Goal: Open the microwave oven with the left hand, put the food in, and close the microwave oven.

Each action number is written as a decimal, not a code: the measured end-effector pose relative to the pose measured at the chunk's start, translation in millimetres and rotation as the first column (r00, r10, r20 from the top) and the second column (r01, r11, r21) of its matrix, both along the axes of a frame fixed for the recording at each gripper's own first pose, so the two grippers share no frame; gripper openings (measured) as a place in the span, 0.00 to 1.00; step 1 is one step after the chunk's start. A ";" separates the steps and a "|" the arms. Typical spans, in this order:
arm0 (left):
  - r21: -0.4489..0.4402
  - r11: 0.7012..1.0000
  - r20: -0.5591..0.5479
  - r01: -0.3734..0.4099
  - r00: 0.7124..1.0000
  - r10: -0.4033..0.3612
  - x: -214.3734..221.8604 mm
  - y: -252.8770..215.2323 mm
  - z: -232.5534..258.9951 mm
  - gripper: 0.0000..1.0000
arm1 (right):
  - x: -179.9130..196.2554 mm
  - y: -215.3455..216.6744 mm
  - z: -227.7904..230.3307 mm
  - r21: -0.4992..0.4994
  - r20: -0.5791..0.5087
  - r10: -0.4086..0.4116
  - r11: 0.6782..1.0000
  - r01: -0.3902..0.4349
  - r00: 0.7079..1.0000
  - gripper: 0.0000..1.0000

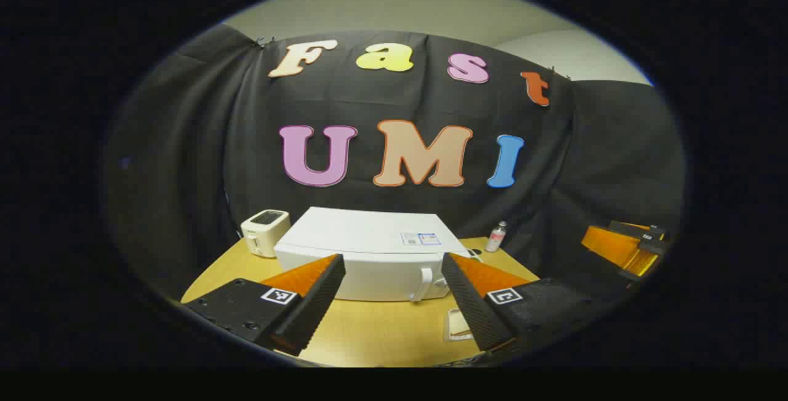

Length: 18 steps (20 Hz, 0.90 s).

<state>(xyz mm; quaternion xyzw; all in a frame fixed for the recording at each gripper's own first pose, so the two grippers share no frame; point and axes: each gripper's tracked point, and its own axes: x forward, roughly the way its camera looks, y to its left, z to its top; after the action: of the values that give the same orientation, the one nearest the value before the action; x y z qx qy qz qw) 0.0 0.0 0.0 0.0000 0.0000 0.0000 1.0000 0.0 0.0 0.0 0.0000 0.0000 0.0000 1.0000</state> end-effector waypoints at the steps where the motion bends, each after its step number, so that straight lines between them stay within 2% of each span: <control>1: 0.005 1.000 0.009 -0.006 1.000 0.006 -1.9 0.2 2.0 0.96 | 0.2 0.7 -0.6 0.003 0.000 0.011 1.000 -0.011 1.000 0.92; 2: 0.011 1.000 0.010 -0.017 1.000 0.017 -2.5 1.1 2.5 0.99 | 0.5 1.5 -1.6 0.004 -0.003 0.021 1.000 -0.021 1.000 0.92; 3: 0.015 0.999 0.014 -0.028 1.000 0.028 -2.8 2.8 2.1 0.96 | 1.6 1.8 -5.4 0.004 -0.008 0.032 0.999 -0.032 0.999 0.92; 5: 0.020 0.999 0.014 -0.044 0.999 0.044 -4.0 3.9 1.7 0.99 | 4.7 2.1 -10.8 0.000 -0.024 0.050 0.999 -0.050 0.998 0.92; 6: 0.020 0.998 0.015 -0.051 0.999 0.051 -5.1 4.4 2.2 0.96 | 5.4 2.0 -11.4 -0.005 -0.027 0.057 0.998 -0.057 0.998 0.92; 11: 0.020 0.996 -0.001 -0.092 0.996 0.092 -7.8 10.8 -5.8 0.96 | 9.5 -4.6 -19.7 -0.012 -0.030 0.069 0.998 -0.069 0.997 0.92; 12: 0.018 0.995 -0.008 -0.097 0.995 0.097 -8.1 11.1 -10.0 0.96 | 11.1 -7.5 -23.0 -0.008 -0.035 0.067 0.998 -0.067 0.997 0.99; 13: 0.019 0.995 -0.019 -0.096 0.995 0.097 -6.7 9.6 -15.5 0.96 | 11.7 -11.1 -26.1 -0.001 -0.040 0.063 0.998 -0.063 0.997 0.99; 14: 0.021 0.996 -0.037 -0.091 0.995 0.092 -3.5 7.0 -24.3 0.96 | 13.2 -13.7 -29.9 0.010 -0.049 0.061 0.998 -0.061 0.997 0.92; 15: 0.022 0.996 -0.064 -0.085 0.994 0.086 -1.6 4.5 -34.5 0.96 | 13.6 -15.0 -34.7 0.023 -0.061 0.063 0.998 -0.062 0.996 0.99; 18: 0.019 0.997 -0.116 -0.078 0.990 0.080 6.7 -0.7 -60.4 0.96 | 16.6 -23.8 -41.2 0.048 -0.082 0.058 0.997 -0.054 0.995 0.99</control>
<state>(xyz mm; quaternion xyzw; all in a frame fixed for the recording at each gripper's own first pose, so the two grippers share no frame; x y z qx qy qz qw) 6.7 -0.7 -60.4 0.0072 0.0587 0.0396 0.9975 16.6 -23.8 -41.2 0.0229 0.0419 0.0281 0.9985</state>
